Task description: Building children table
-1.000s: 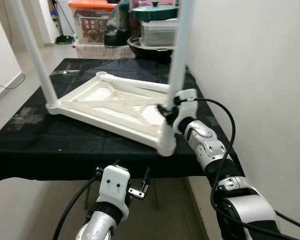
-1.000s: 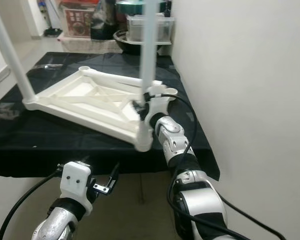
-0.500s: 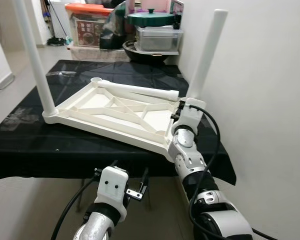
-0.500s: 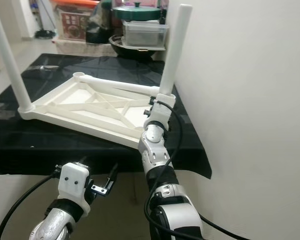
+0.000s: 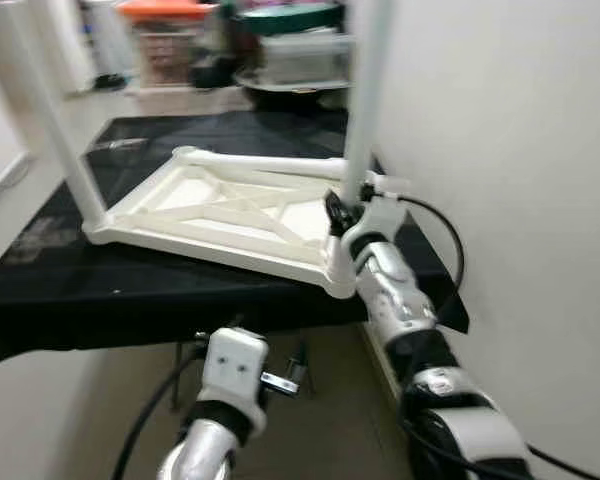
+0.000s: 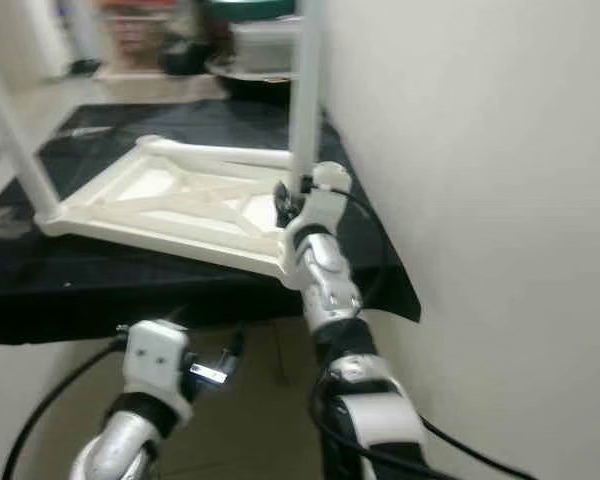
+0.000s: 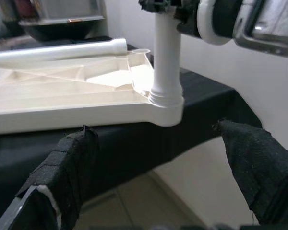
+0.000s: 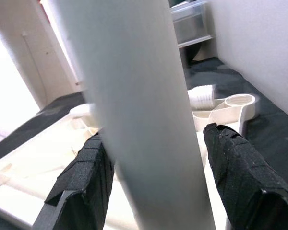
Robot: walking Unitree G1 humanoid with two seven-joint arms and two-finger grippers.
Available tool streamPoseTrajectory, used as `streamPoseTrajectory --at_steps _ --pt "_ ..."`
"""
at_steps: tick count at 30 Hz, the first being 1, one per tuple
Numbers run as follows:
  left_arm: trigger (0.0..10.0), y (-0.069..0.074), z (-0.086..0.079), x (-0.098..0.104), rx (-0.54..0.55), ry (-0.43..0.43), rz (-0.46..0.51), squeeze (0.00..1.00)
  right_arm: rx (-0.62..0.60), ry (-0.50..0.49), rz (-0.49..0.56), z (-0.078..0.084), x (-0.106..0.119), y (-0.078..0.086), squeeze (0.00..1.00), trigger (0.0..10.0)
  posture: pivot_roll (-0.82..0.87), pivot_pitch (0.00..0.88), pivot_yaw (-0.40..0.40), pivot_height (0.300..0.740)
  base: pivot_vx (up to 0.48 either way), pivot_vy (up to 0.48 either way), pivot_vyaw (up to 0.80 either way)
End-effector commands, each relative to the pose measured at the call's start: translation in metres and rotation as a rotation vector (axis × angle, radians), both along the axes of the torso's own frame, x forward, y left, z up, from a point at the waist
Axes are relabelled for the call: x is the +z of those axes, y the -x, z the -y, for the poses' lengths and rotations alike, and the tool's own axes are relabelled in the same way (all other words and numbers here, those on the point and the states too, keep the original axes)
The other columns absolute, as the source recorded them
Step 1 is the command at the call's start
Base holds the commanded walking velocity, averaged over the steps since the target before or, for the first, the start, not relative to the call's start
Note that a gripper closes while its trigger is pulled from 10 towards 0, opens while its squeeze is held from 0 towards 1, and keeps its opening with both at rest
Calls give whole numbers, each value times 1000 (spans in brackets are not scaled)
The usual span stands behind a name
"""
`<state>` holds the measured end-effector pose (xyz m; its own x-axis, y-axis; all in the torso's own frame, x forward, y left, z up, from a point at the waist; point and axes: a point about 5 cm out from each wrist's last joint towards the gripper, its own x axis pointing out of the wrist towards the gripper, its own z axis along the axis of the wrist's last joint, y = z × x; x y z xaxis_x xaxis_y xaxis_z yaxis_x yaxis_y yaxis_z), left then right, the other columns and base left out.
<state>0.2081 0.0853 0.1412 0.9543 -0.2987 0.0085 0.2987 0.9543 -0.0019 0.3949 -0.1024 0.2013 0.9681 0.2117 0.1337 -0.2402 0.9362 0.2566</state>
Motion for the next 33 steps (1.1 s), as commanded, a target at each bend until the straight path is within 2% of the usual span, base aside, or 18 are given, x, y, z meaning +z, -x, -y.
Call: streamPoseTrajectory --at_steps 1,2,3,5,11,23,28,33 --pt "10000 2 0 0 2 -7 -8 0 95 23 18 -2 5 -2 0 10000 109 133 -33 740 0 0 0" --pt "10000 3 1 2 1 -5 -6 0 149 58 23 2 9 -5 0 10000 111 148 -38 740 0 0 0" --pt "10000 3 1 2 1 -5 -6 0 149 58 23 2 9 -5 0 10000 111 148 -38 740 0 0 0" --pt "10000 6 1 4 1 -2 -6 0 147 121 36 9 15 -9 0 10000 112 162 -40 740 0 0 0" --pt "10000 10 1 6 5 6 -12 0 152 90 48 10 25 -13 0 10000 117 180 -41 740 0 0 0" --pt "10000 11 1 5 4 9 -23 0 203 106 49 3 19 -12 0 10000 120 183 -41 740 0 0 0" --pt "10000 10 1 5 4 6 -28 0 288 86 74 2 25 -13 0 10000 120 178 -40 740 0 0 0" --pt "10000 9 2 5 3 4 -31 0 455 95 125 -7 38 -11 0 10000 123 173 -44 740 0 0 0"
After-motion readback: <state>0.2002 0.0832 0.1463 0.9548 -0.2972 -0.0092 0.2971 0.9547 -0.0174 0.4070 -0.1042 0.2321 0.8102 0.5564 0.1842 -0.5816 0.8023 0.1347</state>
